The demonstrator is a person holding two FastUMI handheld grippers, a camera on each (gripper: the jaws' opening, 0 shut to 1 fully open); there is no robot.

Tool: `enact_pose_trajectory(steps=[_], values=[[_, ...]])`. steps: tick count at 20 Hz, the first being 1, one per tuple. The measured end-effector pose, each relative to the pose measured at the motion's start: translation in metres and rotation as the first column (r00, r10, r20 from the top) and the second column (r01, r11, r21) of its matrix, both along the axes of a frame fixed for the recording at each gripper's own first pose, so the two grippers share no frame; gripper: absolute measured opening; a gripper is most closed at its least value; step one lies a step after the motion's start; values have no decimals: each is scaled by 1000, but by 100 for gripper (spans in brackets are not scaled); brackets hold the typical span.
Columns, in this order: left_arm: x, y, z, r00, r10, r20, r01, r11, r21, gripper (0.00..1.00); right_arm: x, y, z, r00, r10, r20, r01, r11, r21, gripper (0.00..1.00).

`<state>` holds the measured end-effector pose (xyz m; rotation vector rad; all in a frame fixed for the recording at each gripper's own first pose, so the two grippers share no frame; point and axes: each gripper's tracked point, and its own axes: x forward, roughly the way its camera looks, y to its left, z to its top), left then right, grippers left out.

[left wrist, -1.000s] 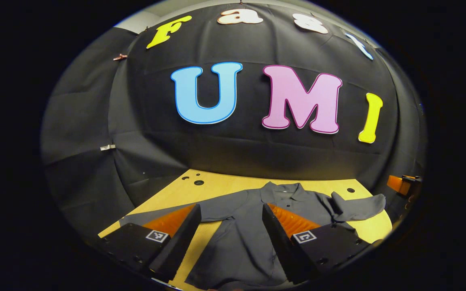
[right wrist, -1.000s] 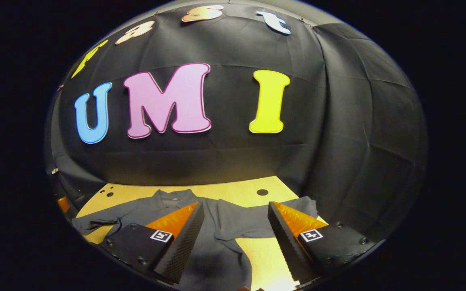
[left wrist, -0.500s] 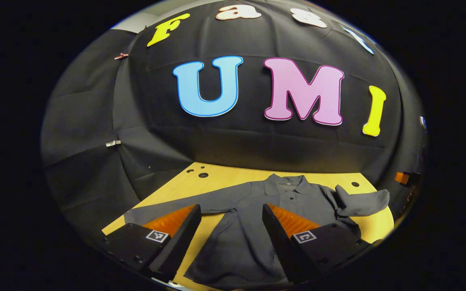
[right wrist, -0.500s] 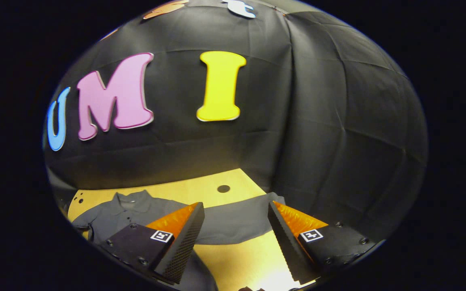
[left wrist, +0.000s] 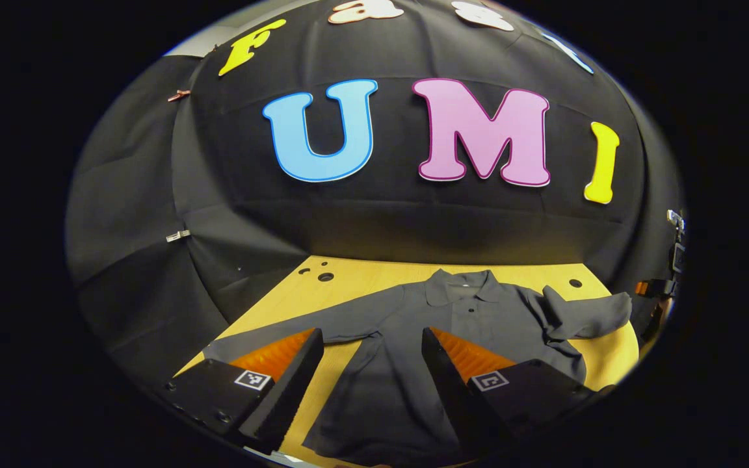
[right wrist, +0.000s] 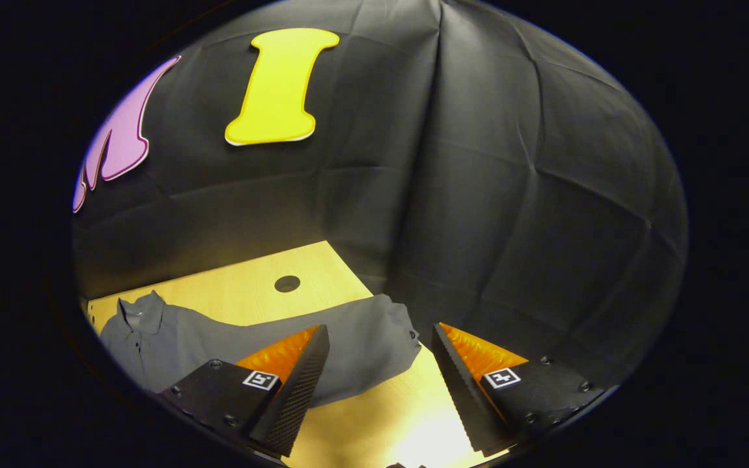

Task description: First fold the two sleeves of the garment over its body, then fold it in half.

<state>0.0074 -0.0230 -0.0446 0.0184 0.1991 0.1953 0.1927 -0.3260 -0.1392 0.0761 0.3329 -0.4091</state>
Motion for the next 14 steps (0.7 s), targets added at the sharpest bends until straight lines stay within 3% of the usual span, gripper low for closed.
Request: enact_pose_trajectory(steps=[8,14], values=[[15,-19,-6,995,-48,-82,53,997,51,96,42,-53,-54,991,-97,-95,107,989,102,98],[28,-36,-14,990,-81,-120,89,994,63,98,61,-63,-110,977,-105,-186,138,976,171,98]])
